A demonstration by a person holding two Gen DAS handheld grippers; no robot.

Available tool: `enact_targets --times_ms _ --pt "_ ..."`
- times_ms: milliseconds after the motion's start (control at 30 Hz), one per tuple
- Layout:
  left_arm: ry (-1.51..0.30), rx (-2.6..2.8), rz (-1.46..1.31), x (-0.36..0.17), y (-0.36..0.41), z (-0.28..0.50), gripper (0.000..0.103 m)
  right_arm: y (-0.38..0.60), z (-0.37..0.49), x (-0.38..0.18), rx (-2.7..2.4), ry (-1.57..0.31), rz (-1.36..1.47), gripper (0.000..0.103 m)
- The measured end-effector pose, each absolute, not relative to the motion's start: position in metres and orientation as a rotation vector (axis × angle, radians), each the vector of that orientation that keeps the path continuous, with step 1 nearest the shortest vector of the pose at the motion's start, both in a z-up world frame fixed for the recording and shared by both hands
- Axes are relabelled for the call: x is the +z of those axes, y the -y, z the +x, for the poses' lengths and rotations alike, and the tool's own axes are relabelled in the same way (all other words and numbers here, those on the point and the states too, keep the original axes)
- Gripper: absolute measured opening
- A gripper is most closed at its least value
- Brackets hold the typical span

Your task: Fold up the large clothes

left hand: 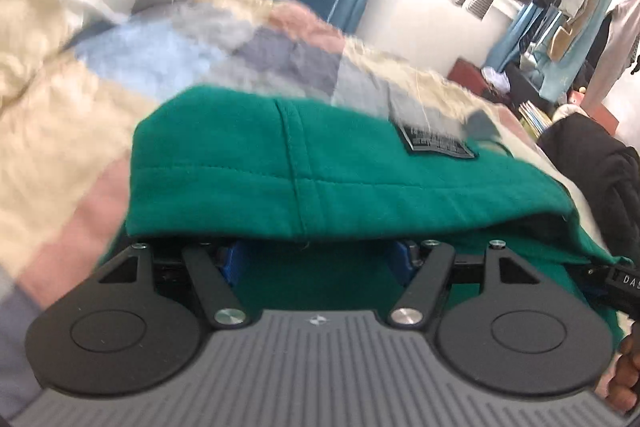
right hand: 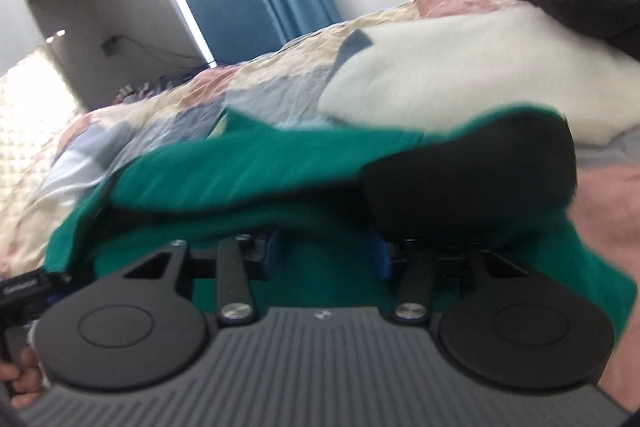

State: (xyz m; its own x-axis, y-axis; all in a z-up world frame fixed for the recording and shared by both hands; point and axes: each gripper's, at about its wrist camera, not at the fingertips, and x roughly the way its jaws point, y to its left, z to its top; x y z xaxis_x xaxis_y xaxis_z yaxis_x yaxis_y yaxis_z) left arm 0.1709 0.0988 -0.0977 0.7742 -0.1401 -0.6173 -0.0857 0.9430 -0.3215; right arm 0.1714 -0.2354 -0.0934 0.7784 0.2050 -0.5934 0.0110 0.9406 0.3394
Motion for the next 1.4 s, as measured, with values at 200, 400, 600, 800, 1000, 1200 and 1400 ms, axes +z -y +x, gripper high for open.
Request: enact_targets --times_ms 200,400,600,800,1000,1200,1400 --pt "-0.608 0.055 -0.249 -0.103 -0.102 0.205 0.071 0.25 0.199 -0.103 0.077 -0.621 0.324 0.046" --pt "-0.524 0.091 -0.301 -0.097 -0.127 0.224 0.071 0.265 0.209 -0.096 0.044 -0.511 0.327 0.046" --pt "-0.463 0.095 -0.386 -0.078 -0.151 0.22 0.071 0.281 0.203 -0.084 -0.007 -0.428 0.353 0.05" --pt "-0.486 0.045 -0.351 -0.071 -0.133 0.204 0.071 0.271 0.179 -0.07 -0.016 -0.396 0.317 0.05" --pt "-0.523 -0.033 -0.294 -0.074 -0.096 0.173 0.071 0.252 0.146 -0.063 0.044 -0.425 0.276 0.05" --pt "-0.574 -0.074 -0.286 -0.081 -0.075 0.142 0.071 0.247 0.113 -0.07 0.124 -0.523 0.418 0.05" --pt "-0.633 -0.078 -0.345 -0.082 -0.073 0.112 0.072 0.257 0.092 -0.082 0.162 -0.625 0.669 0.05"
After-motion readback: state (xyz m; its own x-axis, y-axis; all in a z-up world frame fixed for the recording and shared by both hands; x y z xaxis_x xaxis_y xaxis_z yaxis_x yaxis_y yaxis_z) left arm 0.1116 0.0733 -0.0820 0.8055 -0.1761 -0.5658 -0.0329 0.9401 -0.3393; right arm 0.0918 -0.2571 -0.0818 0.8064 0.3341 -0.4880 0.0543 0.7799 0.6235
